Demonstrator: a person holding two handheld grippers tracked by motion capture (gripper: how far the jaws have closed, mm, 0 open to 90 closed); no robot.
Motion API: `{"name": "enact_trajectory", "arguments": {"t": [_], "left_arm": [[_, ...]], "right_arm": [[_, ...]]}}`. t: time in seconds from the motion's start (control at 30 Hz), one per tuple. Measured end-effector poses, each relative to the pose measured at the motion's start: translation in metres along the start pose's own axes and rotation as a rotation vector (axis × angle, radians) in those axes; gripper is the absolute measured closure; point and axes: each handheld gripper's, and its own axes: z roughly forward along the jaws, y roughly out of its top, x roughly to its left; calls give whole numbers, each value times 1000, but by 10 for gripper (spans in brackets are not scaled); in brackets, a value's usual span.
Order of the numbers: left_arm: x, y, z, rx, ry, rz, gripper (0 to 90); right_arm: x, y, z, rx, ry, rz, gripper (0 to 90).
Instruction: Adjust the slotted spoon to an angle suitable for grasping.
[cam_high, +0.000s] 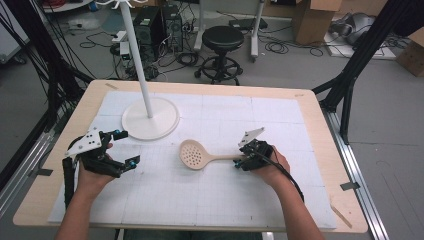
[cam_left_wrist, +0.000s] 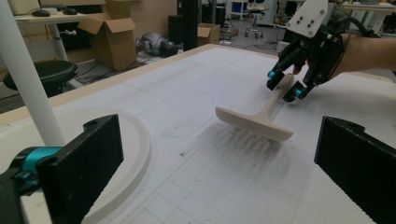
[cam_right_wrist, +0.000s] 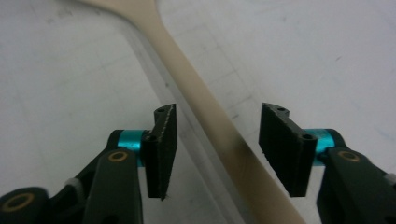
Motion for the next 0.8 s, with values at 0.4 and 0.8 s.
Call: {"name": "enact_trajectory", "arguments": {"t": [0.4, 0.8], "left_arm": [[0, 1, -1, -9, 0, 3, 17], [-1, 4, -3, -21, -3, 8, 17]], "right_arm": [[28, 17, 6, -13, 115, -178, 756], [61, 53, 28, -46, 194, -269, 748]]}}
